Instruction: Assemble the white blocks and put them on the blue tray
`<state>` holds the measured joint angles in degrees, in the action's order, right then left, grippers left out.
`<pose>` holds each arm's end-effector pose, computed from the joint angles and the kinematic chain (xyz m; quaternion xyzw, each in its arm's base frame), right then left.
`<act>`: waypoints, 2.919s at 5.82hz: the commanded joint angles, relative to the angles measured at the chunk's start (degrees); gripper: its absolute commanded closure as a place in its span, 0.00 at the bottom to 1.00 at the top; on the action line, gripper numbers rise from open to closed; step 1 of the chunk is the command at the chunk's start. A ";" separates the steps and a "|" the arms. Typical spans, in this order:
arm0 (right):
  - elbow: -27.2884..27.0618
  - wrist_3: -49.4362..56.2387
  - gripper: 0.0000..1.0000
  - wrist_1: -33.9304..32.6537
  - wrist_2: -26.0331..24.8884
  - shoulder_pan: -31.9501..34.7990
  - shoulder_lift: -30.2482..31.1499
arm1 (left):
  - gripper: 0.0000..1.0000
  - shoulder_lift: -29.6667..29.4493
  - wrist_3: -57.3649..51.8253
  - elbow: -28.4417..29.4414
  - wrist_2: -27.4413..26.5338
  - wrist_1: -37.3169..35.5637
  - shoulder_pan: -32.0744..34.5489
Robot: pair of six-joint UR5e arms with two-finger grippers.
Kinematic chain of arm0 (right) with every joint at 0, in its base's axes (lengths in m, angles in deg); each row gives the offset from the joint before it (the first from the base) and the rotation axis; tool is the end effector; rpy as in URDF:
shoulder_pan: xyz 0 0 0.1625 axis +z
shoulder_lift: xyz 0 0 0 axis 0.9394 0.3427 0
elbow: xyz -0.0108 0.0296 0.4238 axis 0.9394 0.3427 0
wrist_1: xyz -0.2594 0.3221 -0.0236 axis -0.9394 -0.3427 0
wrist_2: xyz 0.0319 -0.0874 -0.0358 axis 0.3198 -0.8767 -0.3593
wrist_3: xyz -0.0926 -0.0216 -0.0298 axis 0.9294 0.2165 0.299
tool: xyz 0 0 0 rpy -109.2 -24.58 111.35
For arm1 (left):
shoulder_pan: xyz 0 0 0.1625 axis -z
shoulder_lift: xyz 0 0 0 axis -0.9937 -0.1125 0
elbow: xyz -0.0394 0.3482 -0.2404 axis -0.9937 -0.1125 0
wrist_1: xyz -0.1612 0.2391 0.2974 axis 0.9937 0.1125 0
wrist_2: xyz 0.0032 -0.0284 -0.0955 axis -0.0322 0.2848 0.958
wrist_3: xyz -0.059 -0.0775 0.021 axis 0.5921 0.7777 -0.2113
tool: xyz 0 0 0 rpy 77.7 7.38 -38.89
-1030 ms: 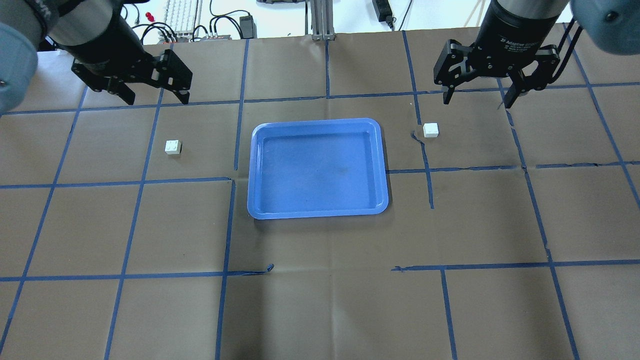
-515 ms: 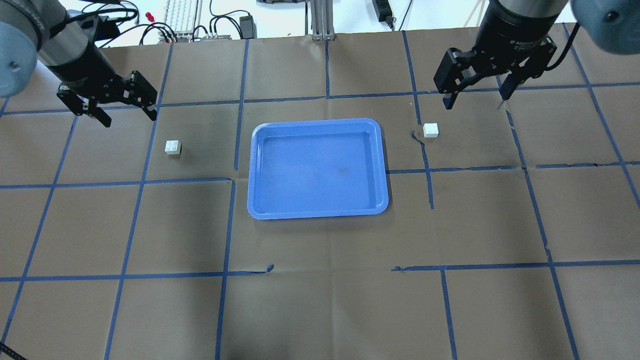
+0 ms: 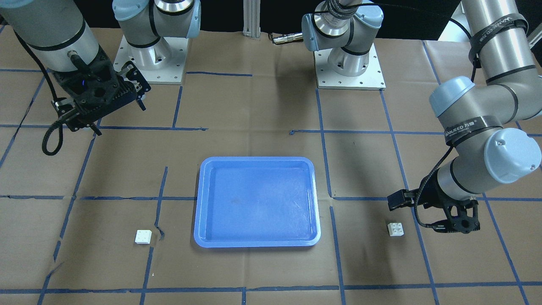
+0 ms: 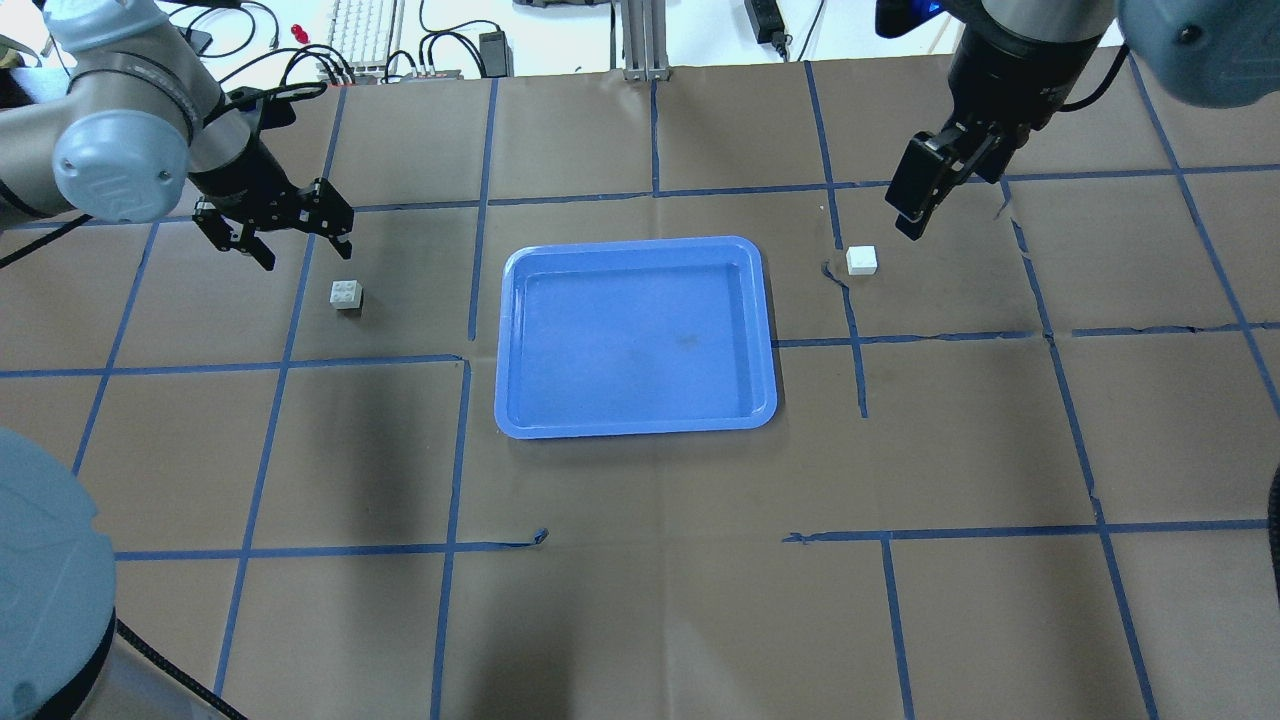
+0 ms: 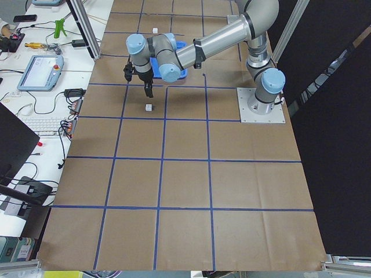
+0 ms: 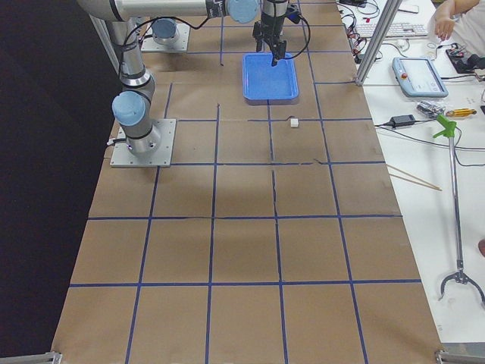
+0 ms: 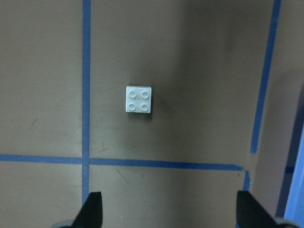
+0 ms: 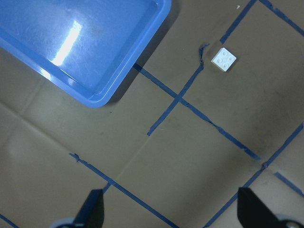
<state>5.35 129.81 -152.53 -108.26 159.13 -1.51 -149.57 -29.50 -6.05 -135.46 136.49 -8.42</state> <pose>0.1264 -0.5319 0.4840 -0.3640 0.9311 0.0194 0.0119 0.0285 -0.6400 0.2733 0.0388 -0.9980 -0.0425 0.0276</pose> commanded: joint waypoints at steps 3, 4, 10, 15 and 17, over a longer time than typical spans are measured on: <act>0.00 36.02 0.00 -6.04 0.79 -3.29 -3.81 | 0.01 -8.19 -3.96 -4.13 -2.72 -11.81 -0.50; -0.09 42.27 0.00 -7.78 2.88 -4.78 -5.21 | 0.07 -8.28 -3.81 -4.31 -2.73 -12.94 -0.50; -9.93 71.48 0.00 -17.95 29.58 -17.37 -14.25 | 1.00 -2.77 -8.68 -5.10 -2.29 -13.04 2.55; -9.49 73.54 0.00 -25.90 40.86 -17.37 -29.29 | 1.00 0.51 -47.65 -7.66 -2.12 -12.16 26.99; -9.58 73.54 0.00 -27.65 40.87 -17.63 -30.97 | 1.00 -1.33 -58.52 -7.83 -2.47 -12.86 31.38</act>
<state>-4.12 203.35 -179.12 -67.44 141.63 -31.63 -149.87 -82.90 -13.84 -137.82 124.01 21.11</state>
